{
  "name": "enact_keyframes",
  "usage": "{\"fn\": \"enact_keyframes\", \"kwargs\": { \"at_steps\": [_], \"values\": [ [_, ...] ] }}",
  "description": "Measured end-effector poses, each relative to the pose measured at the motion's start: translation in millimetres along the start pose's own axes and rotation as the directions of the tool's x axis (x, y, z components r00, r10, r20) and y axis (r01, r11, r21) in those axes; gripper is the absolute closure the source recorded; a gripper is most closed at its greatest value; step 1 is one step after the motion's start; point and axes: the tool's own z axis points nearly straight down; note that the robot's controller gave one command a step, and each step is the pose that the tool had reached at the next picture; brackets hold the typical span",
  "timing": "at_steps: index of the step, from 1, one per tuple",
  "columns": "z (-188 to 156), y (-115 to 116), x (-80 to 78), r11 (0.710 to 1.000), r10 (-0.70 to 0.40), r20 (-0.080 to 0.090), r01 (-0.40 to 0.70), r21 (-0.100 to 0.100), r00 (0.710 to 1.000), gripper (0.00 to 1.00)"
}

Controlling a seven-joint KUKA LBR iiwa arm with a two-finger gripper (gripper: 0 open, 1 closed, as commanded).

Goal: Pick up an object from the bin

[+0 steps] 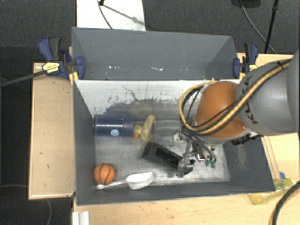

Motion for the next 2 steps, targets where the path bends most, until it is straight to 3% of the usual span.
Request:
{"fn": "enact_keyframes", "kwargs": {
  "at_steps": [1,2],
  "values": [
    [23.0,19.8,-3.6,0.978,0.207,-0.012,-0.207,0.007,0.978,1.00],
    [23.0,19.8,-3.6,0.978,0.207,-0.012,-0.207,0.007,0.978,1.00]
  ]
}}
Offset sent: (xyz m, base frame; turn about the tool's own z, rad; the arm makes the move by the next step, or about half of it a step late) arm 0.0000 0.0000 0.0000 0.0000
